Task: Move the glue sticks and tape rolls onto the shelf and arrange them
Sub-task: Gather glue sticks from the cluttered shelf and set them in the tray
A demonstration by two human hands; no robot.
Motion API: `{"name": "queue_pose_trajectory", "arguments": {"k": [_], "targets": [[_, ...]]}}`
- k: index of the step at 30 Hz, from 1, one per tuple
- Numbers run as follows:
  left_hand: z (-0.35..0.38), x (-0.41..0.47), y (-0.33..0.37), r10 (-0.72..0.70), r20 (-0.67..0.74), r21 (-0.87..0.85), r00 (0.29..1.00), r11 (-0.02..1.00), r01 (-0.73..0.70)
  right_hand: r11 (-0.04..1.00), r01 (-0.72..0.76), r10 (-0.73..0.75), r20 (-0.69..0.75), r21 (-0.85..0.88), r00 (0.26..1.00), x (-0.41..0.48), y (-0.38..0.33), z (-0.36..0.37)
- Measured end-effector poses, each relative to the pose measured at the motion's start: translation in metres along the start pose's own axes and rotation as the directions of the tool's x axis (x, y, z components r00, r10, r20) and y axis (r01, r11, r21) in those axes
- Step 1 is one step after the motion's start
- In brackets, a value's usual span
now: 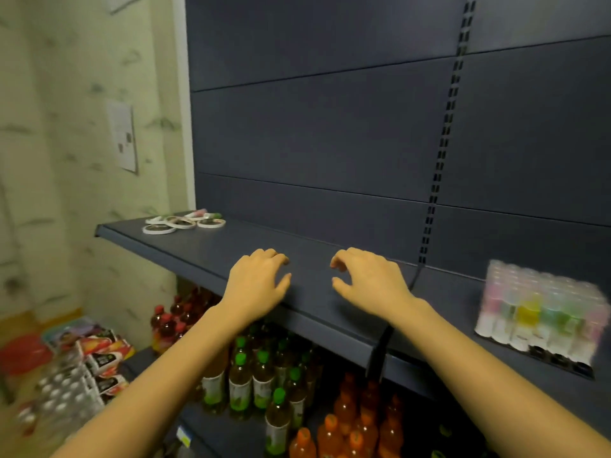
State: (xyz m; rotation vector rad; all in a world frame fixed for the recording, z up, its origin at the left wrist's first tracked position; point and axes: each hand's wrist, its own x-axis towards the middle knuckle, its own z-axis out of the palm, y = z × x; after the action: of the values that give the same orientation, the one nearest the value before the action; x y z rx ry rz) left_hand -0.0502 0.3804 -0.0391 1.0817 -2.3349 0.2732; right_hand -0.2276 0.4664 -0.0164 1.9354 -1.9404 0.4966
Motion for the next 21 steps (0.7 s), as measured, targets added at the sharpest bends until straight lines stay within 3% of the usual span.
{"name": "queue_pose_trajectory", "arguments": {"k": [14,21], "targets": [[-0.017,-0.004,-0.248,-0.121,0.048,0.125,0.992,0.986,0.114,0.988,-0.002,-0.012,0.092,0.154,0.996,0.165,-0.162,0.097],[-0.002,0.011,-0.333,-0.192,0.031,0.063,0.981,0.980,0.190,0.983,-0.048,0.024,0.135,0.179,0.990,0.226,-0.205,0.139]]}}
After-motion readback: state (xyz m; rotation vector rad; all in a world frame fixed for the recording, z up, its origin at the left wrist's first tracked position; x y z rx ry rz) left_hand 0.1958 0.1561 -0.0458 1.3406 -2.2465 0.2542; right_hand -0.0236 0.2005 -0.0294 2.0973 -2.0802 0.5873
